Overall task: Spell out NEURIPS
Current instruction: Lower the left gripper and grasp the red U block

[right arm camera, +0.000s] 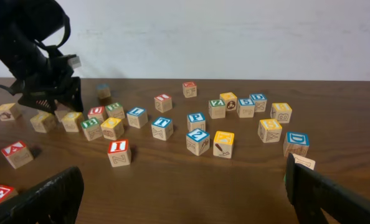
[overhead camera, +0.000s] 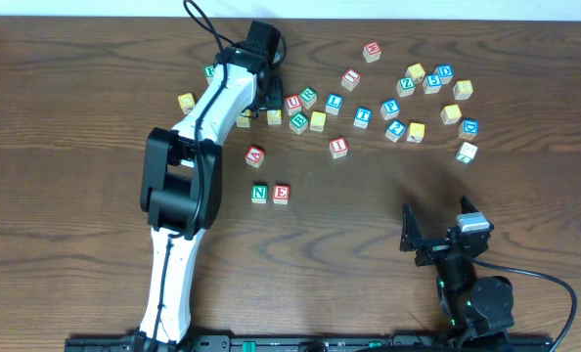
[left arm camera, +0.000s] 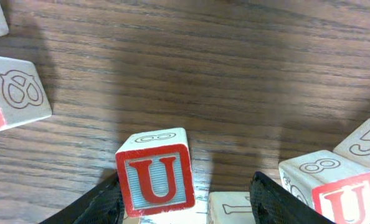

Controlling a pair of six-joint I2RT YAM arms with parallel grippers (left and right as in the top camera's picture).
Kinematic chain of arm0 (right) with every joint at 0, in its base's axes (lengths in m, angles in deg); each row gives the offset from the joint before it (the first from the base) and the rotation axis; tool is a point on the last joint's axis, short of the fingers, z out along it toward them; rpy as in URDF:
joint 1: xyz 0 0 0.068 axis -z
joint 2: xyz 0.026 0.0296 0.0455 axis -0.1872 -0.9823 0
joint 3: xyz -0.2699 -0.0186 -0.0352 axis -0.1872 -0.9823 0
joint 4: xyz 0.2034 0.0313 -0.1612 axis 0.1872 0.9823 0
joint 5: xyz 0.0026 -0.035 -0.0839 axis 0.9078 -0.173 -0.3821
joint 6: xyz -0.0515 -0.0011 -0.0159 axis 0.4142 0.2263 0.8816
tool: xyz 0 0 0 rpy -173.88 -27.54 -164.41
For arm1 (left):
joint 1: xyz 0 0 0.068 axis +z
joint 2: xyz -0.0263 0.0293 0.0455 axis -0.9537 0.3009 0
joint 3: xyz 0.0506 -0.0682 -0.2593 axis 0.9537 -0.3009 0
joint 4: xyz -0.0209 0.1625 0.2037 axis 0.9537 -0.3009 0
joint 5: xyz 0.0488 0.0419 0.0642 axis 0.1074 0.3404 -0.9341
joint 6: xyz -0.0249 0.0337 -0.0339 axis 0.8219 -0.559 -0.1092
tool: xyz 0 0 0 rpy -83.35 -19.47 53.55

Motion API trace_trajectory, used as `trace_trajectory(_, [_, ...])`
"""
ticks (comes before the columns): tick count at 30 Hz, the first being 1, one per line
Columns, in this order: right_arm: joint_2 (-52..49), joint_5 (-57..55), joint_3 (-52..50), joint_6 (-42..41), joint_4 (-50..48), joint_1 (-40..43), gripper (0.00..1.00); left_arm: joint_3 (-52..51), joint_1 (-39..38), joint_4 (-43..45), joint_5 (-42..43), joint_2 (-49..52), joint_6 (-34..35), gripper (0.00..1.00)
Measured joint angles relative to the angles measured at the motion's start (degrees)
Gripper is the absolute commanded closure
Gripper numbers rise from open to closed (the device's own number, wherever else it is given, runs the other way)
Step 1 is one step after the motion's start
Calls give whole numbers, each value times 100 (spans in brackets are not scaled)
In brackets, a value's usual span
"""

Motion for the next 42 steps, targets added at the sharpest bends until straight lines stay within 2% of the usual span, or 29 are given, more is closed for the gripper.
trace_trajectory(12, [0, 0, 0, 0, 0, 0, 1, 0, 7, 55, -181, 0, 0, 38])
trace_trajectory(17, [0, 0, 0, 2, -2, 0, 1, 0, 7, 76, -271, 0, 9, 43])
trace_trajectory(38, [0, 0, 0, 0, 0, 0, 1, -2, 7, 94, -323, 0, 472, 43])
trace_trajectory(39, [0, 0, 0, 0, 0, 0, 1, 0, 7, 94, -326, 0, 472, 47])
trace_trajectory(42, [0, 0, 0, 0, 0, 0, 1, 0, 7, 94, -328, 0, 490, 48])
